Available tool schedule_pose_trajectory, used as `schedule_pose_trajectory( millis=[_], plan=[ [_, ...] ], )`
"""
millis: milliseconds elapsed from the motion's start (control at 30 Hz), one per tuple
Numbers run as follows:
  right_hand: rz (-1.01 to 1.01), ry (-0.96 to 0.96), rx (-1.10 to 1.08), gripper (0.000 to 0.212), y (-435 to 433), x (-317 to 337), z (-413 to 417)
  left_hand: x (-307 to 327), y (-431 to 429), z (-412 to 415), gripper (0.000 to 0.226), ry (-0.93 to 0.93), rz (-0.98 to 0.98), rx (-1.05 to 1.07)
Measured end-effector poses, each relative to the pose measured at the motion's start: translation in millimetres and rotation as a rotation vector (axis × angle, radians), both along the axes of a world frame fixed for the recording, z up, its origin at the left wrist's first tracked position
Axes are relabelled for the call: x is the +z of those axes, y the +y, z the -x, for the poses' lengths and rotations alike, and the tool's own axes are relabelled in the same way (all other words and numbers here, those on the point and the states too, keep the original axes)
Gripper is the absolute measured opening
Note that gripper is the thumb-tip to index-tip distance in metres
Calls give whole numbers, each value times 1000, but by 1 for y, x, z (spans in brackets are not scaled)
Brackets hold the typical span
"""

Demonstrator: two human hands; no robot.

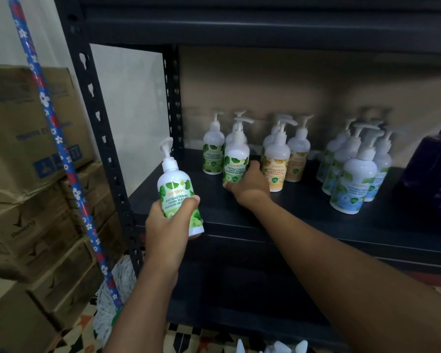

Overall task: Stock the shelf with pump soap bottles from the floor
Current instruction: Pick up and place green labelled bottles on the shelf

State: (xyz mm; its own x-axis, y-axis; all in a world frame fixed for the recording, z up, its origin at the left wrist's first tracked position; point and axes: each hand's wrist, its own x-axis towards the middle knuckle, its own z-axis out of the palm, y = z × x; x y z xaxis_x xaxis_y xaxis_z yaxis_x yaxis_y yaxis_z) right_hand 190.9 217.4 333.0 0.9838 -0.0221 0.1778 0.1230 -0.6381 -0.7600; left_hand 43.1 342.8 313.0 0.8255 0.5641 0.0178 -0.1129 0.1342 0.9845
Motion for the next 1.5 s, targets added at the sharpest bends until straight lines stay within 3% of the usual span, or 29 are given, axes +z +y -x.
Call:
schedule_pose_trajectory(
  millis=[600, 667, 767, 867, 967, 1200, 1500],
  plan=[
    [-17, 17, -12, 72, 2, -3, 3, -7, 10, 2, 32, 2, -14, -20],
    [38, 12, 14, 72, -3, -6, 14, -6, 11, 3, 31, -5, -11, -29],
    [278, -13, 118, 68, -16, -8, 37, -4, 11, 6, 33, -10, -12, -38],
    [542, 9, 223, 70, -32, -7, 52, -1, 9, 9, 30, -7, -78, -40],
    [652, 43, 280, 72, -38, -7, 57, 2, 8, 12, 25, -18, -176, -53],
    [656, 52, 226, 78, -35, -14, 56, 14, 4, -5, 36, -83, -398, -107],
    [680, 46, 220, 76, -34, -14, 57, 12, 15, -47, 47, -6, -578, -117]
  ],
)
